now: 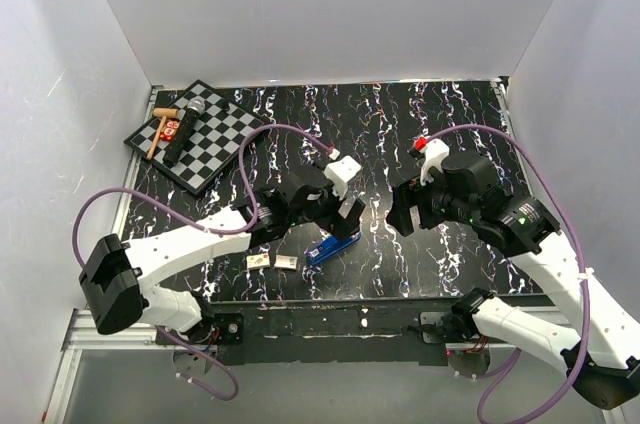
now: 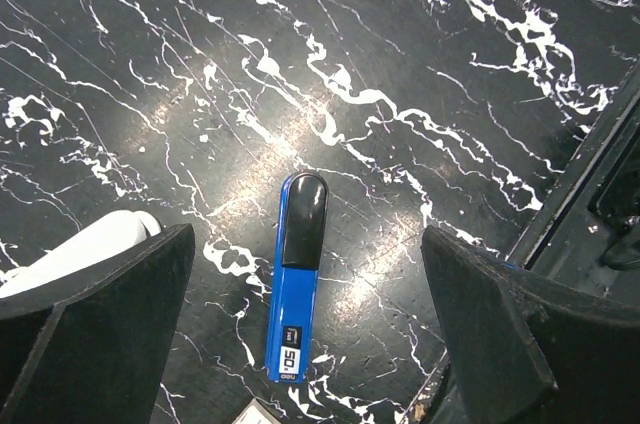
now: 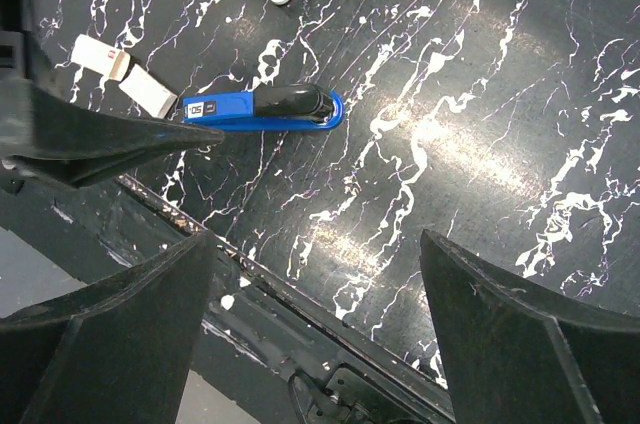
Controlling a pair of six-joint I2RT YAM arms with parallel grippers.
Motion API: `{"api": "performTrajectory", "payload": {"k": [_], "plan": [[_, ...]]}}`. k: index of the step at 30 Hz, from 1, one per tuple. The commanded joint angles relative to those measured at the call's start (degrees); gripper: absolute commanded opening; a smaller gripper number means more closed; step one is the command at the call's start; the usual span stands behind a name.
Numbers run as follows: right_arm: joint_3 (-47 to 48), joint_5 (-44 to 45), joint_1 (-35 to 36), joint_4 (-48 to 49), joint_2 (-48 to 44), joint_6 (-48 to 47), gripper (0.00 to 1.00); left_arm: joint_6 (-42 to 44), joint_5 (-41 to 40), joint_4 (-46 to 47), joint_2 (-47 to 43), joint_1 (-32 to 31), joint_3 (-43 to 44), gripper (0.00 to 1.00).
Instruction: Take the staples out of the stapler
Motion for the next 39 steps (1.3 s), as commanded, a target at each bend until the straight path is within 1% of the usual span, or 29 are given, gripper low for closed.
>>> {"api": "performTrajectory", "payload": {"k": [1, 9, 20, 28, 37, 39], "plan": [[0.4, -0.54, 0.13, 1.28, -0.08, 0.67, 0.91, 0.17, 1.14, 2.0, 2.49, -0.16, -0.74, 0.98], [-0.39, -2.38, 0.22, 2.42, 1.33, 0.67, 0.91, 1.49, -2.37, 3.32, 8.12, -0.16, -0.48, 0.98], [-1.01, -4.76, 0.13, 3.22, 2.12, 0.67, 0.9, 1.93, -0.18, 4.19, 15.76, -0.25, 0.05, 0.98], [-1.27, -4.76, 0.22, 3.22, 2.03, 0.75, 0.9, 3.08, 0.97, 4.2, 18.76, -0.42, 0.58, 0.91], [-2.06, -4.85, 0.3, 3.3, 1.68, 0.93, 0.89, 4.57, 2.02, 3.32, 20.25, -0.51, 1.28, 0.73], [-2.15, -4.85, 0.13, 3.39, 1.51, 1.11, 0.89, 4.75, 2.02, 2.97, 20.87, -0.51, 1.55, 0.71]]}}
